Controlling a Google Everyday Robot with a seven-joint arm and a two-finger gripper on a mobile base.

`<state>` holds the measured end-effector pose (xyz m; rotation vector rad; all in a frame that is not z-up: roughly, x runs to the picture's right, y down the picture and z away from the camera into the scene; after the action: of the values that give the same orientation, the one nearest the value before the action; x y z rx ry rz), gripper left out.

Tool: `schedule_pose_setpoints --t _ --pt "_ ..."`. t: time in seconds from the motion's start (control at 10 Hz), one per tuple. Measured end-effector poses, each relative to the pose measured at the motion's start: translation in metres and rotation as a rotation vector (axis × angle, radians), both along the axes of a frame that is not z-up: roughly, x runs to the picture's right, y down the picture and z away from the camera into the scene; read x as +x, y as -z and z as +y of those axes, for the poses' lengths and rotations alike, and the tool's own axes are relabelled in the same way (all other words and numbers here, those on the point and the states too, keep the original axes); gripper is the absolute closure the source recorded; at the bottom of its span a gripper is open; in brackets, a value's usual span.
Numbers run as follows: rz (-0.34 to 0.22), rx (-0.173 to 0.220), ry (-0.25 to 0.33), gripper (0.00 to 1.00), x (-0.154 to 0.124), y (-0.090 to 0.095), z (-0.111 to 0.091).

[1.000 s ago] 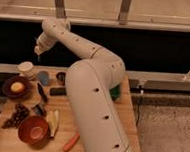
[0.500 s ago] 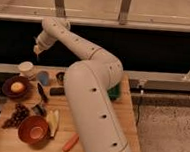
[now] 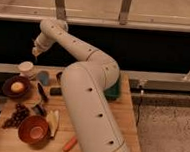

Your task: Place fork in paper cup

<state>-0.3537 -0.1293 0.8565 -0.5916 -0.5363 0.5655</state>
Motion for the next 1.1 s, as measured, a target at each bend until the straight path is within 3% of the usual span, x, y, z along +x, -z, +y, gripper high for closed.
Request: schedule_pose_setpoints --t 0.6,1.1 --pt "-0.08 0.066 -0.05 1.0 -0.014 0.003 0.0" --pt "-0.156 0.063 -0.059 1.0 -0.038 0.002 0.005"
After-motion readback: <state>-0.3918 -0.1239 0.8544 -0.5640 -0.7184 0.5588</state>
